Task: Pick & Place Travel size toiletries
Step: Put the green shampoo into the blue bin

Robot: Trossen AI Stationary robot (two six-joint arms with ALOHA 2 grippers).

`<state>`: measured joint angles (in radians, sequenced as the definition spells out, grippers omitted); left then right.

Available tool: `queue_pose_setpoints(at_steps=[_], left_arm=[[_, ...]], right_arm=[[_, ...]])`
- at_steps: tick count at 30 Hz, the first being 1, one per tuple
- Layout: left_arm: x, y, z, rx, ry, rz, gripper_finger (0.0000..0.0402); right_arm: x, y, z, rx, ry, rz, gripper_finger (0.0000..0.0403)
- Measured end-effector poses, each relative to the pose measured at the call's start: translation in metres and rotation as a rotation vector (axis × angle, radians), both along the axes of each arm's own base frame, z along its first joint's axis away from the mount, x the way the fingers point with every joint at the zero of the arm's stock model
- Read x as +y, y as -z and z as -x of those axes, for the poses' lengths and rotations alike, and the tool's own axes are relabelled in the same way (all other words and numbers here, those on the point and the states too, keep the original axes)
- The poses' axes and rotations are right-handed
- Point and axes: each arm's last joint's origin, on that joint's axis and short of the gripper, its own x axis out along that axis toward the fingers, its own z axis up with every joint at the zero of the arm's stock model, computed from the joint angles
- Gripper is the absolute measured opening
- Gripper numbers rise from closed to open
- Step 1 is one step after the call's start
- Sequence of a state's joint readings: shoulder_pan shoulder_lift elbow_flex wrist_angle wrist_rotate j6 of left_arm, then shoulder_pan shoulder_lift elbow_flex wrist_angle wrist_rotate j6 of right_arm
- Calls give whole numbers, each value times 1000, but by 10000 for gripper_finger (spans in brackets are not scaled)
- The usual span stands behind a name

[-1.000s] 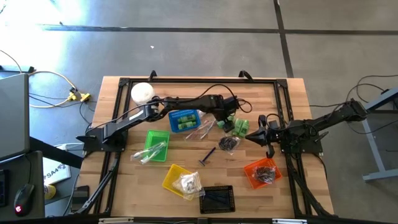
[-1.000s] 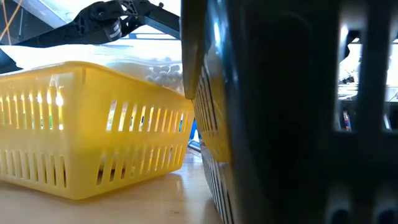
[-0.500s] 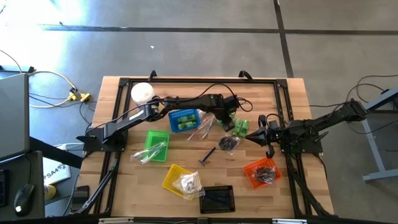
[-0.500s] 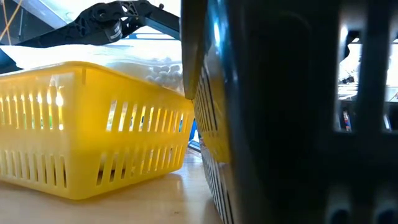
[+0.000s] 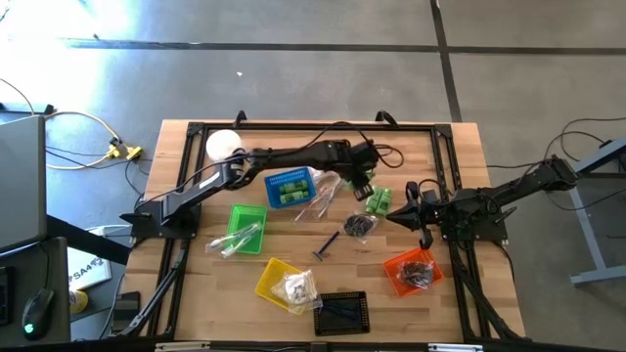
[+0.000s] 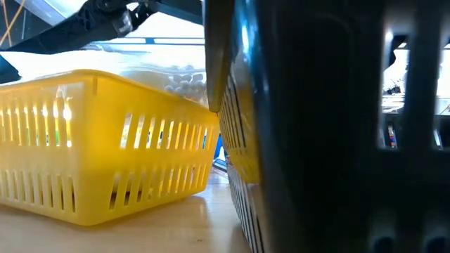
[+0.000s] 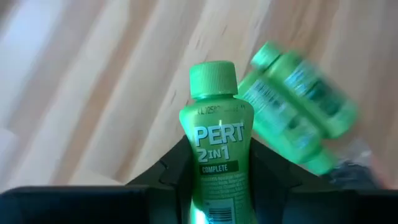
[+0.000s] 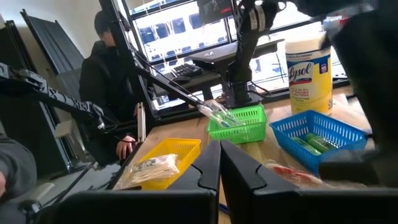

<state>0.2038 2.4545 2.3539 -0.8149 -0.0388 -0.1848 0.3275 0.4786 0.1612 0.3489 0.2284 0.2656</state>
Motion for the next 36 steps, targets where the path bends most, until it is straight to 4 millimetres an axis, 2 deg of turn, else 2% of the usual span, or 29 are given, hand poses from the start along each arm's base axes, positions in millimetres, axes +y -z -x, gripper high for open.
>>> queue_pose_setpoints(at_steps=[7, 13, 17, 26, 32, 36], left_arm=[[-12, -80, 27, -96, 71, -159, 107], [-18, -146, 64, -188, 114, -253, 107], [-24, -185, 95, -228, 128, -286, 106], [-35, -245, 166, -252, 67, -357, 106], [-42, -275, 210, -297, 28, -380, 106], [-46, -289, 231, -331, 32, -394, 106]], right_arm=[[0, -1, 0, -6, 4, -6, 3], [0, -1, 0, -6, 4, -3, 3], [0, -1, 0, -6, 4, -2, 3], [0, -1, 0, -7, 4, -3, 3], [0, -2, 0, -21, 6, -7, 3], [0, -2, 0, -25, 6, -4, 3]])
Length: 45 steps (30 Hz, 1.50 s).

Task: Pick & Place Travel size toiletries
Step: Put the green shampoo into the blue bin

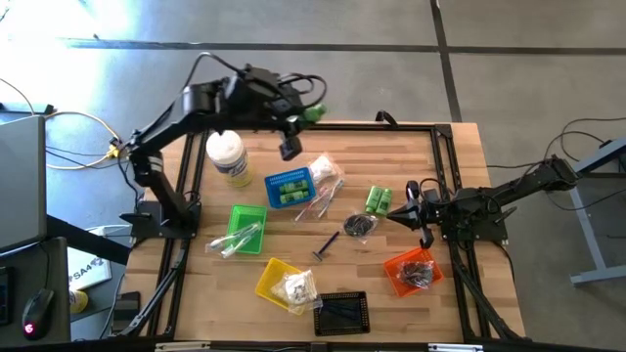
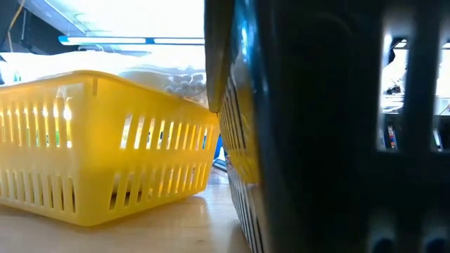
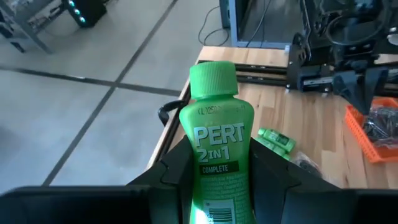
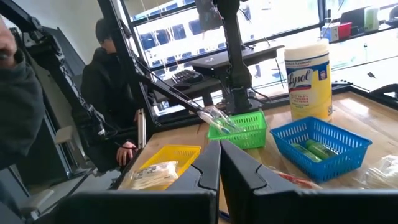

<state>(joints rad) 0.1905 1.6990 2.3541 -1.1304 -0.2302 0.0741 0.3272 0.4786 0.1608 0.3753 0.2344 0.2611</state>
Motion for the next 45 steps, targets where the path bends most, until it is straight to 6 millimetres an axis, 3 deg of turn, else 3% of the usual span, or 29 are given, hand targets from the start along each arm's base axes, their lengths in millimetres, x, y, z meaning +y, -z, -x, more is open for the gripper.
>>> queue_pose_setpoints(at_steps=[6, 12, 17, 21, 25, 30, 35, 45], left_arm=[[8, 1, 26, 14, -34, 1, 106], [17, 10, 65, -87, -27, 19, 106], [24, 46, 93, -175, -27, 48, 106], [22, 89, 108, -195, -44, 107, 106], [19, 139, 108, -129, -68, 222, 106], [8, 193, 92, -12, -31, 288, 106], [4, 223, 70, 60, -5, 287, 106], [21, 287, 26, 309, -107, 279, 106]], right_arm=[[0, 0, 0, -5, -1, 2, 3], [0, -1, 0, -7, -2, 1, 3], [0, -1, 0, -11, 1, 0, 3], [0, -1, 0, -12, 1, 3, 3], [0, -1, 0, -12, 2, 15, 3], [0, -1, 0, -13, 1, 31, 3], [0, -1, 0, -13, 0, 45, 3], [0, 0, 0, -3, 0, 49, 3]])
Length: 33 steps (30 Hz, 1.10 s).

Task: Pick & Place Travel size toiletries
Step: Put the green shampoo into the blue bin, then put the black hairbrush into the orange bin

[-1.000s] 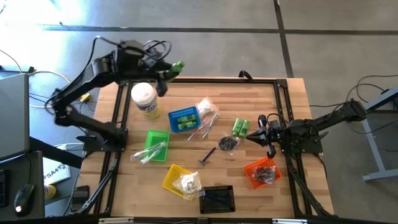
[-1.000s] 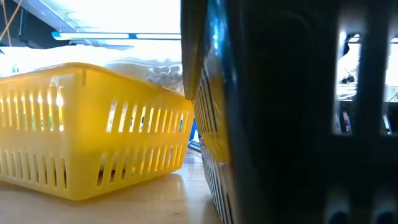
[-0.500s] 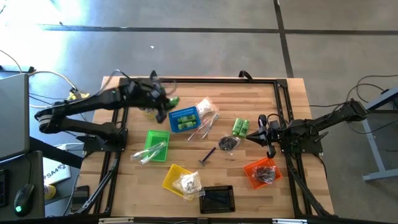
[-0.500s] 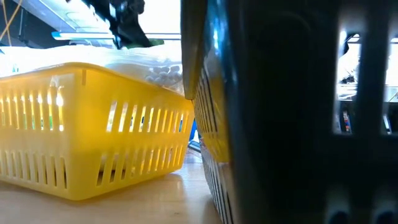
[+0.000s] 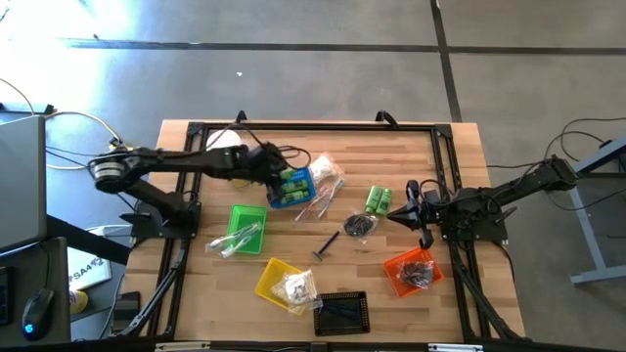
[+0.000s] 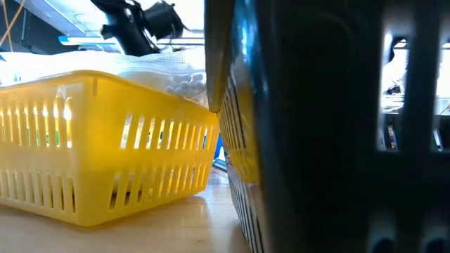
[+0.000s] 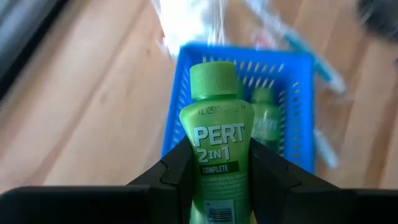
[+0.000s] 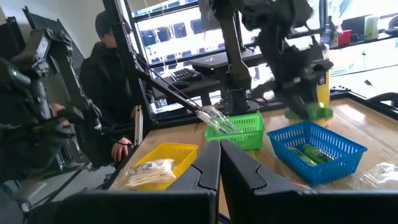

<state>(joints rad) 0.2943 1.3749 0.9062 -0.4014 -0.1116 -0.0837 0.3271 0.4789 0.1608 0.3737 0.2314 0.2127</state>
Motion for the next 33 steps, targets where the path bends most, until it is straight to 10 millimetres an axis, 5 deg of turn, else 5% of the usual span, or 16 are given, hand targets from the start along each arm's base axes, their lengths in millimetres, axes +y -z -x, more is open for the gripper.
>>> queue_pose_setpoints(at_steps=[8, 17, 33], left_arm=[[4, 32, -15, 102, 1, 31, 106], [5, 31, -22, 37, 72, 19, 115], [5, 22, -22, 71, 59, 56, 291]], right_arm=[[1, 0, 0, 3, -31, 3, 3], [1, 0, 0, 3, -30, 3, 3], [1, 0, 0, 3, -25, 2, 3]])
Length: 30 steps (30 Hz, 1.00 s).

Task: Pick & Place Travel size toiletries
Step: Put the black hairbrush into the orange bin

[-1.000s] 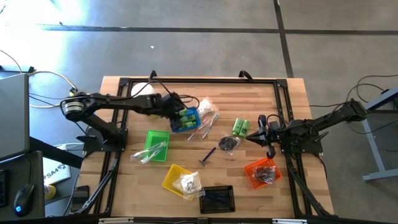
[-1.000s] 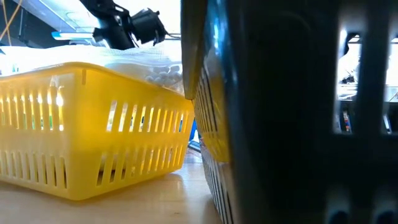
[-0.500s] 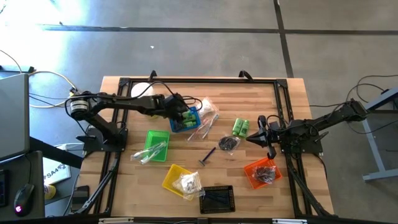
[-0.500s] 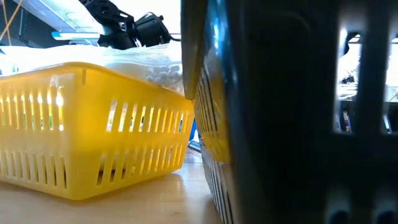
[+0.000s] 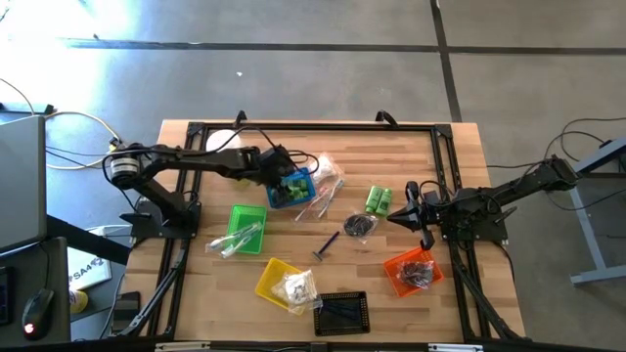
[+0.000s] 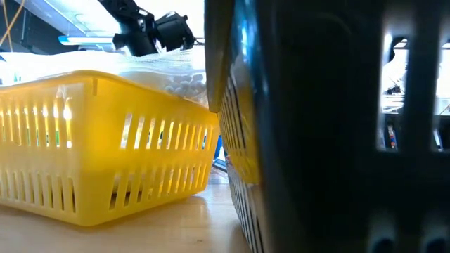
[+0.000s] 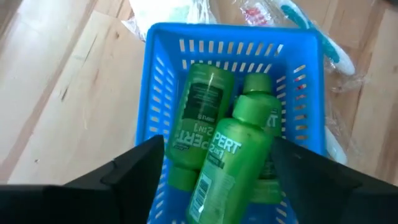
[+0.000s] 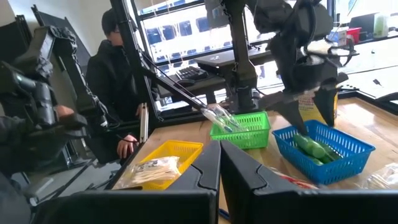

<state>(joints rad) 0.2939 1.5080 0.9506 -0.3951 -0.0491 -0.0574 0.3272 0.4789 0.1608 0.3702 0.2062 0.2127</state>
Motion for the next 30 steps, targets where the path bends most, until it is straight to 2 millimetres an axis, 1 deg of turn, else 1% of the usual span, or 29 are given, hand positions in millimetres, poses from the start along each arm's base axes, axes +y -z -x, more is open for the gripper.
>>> queue_pose_setpoints(at_steps=[2, 4, 6, 8, 10, 12, 14, 16, 18, 19, 20, 22, 25, 27, 30], left_arm=[[-1, -16, 2, -1, 14, 21, 294], [-7, -42, 3, -35, 39, 24, 289], [-17, -74, 10, -64, 81, 3, 275], [-30, -109, 24, -95, 130, -56, 252], [-42, -144, 44, -165, 139, -135, 223], [-50, -169, 69, -247, 130, -195, 189], [-58, -187, 95, -347, 132, -235, 148], [-63, -197, 122, -443, 131, -251, 103], [-68, -198, 147, -547, 117, -258, 54], [-70, -195, 158, -596, 109, -262, 29], [-71, -190, 166, -641, 96, -263, 15], [-72, -174, 180, -718, 61, -273, 10], [-70, -141, 193, -775, -44, -307, 5], [-70, -118, 195, -790, -85, -313, 2], [-69, -89, 195, -836, -104, -328, 1]], right_arm=[[0, 0, 0, 0, 0, 0, 3], [0, 0, 0, 0, 0, 0, 3], [0, 0, 0, 0, 0, 0, 3], [0, 0, 0, 0, 0, 0, 3], [0, 0, 0, 0, 0, 0, 3], [0, 0, 0, 0, 0, 0, 3], [0, 0, 0, 0, 0, 0, 3], [0, 0, 0, 0, 0, 0, 3], [0, 0, 0, 0, 0, 0, 3], [0, 0, 0, 0, 2, 0, 3], [0, 0, 0, 0, 4, 0, 3], [0, 0, 0, 0, 4, 0, 3], [0, 0, 0, 0, 6, 3, 3], [-1, -1, -1, -9, 25, 14, 3], [-3, -2, -3, -27, 118, 15, 3]])
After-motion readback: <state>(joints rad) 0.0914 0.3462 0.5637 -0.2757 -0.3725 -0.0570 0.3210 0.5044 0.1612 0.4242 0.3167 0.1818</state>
